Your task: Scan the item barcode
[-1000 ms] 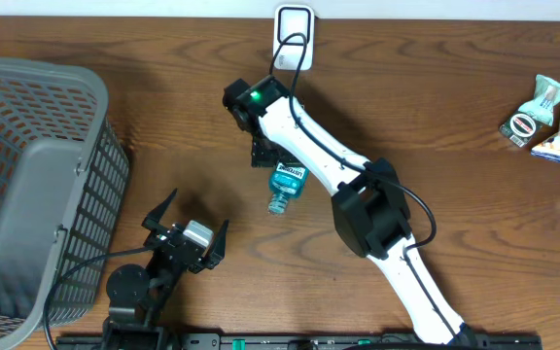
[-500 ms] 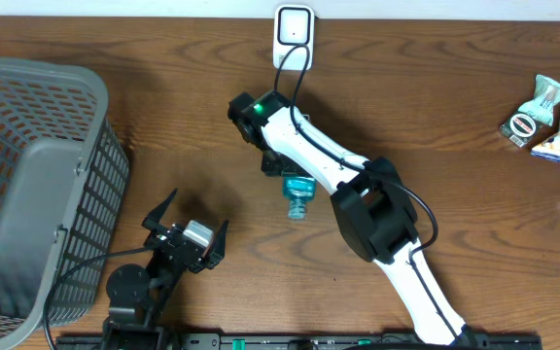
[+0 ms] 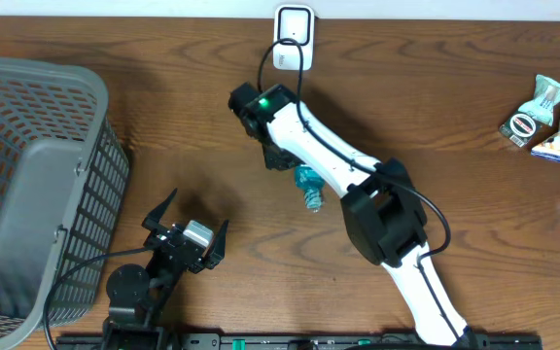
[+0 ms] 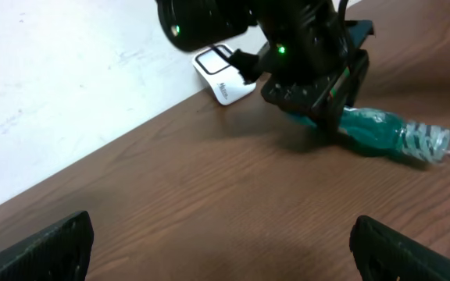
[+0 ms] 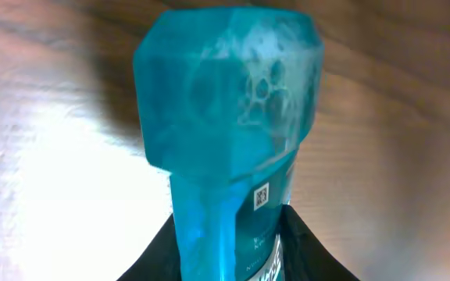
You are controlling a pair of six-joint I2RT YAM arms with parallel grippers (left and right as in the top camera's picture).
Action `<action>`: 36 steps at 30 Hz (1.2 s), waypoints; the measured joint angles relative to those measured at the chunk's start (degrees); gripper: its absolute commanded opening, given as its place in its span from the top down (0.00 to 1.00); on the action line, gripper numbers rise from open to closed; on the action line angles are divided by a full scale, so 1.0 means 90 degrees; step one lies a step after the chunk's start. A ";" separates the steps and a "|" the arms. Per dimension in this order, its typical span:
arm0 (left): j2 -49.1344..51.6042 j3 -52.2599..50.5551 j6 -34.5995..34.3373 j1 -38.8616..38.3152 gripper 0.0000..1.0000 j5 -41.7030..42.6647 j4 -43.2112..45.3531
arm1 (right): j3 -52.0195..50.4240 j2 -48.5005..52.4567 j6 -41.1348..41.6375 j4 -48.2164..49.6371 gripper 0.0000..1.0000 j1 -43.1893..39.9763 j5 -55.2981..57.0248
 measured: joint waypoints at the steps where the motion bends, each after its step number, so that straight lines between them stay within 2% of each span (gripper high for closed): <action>1: 0.0000 0.0000 0.0000 0.0000 0.02 0.0000 0.0000 | 0.0017 -0.0015 -0.0299 0.0007 0.87 -0.0053 -0.0143; 5: 0.0000 0.0000 0.0000 0.0000 0.02 0.0000 0.0000 | 0.0075 -0.0087 -0.1530 0.0039 0.86 -0.0430 -0.0962; 9: 0.0000 0.0000 0.0000 0.0000 0.02 0.0000 0.0000 | 0.0066 0.0022 -0.2181 0.0131 0.83 -0.0801 -0.2008; 14: 0.0000 0.0000 0.0000 0.0000 0.02 0.0000 0.0000 | 0.0022 0.0056 -0.2606 0.0109 0.79 -0.1231 -0.2851; 20: 0.0000 0.0000 0.0000 0.0000 0.02 0.0000 0.0000 | 0.0012 0.0058 -0.2744 0.0097 0.76 -0.1307 -0.2919; 23: 0.0000 0.0000 0.0000 0.0000 0.02 0.0000 0.0000 | -0.0005 0.0041 -0.2764 0.0119 0.79 -0.1304 -0.2902; 25: 0.0000 0.0000 0.0000 0.0000 0.02 0.0000 0.0000 | -0.0017 0.0024 -0.2793 0.0146 0.87 -0.1304 -0.2875; 27: 0.0000 0.0000 0.0000 0.0000 0.02 0.0000 0.0000 | -0.0022 0.0007 -0.2803 0.0177 0.99 -0.1304 -0.2832; 36: 0.0000 0.0000 0.0000 0.0000 0.02 0.0000 0.0000 | -0.0049 0.0000 -0.3072 0.0189 0.99 -0.1311 -0.3155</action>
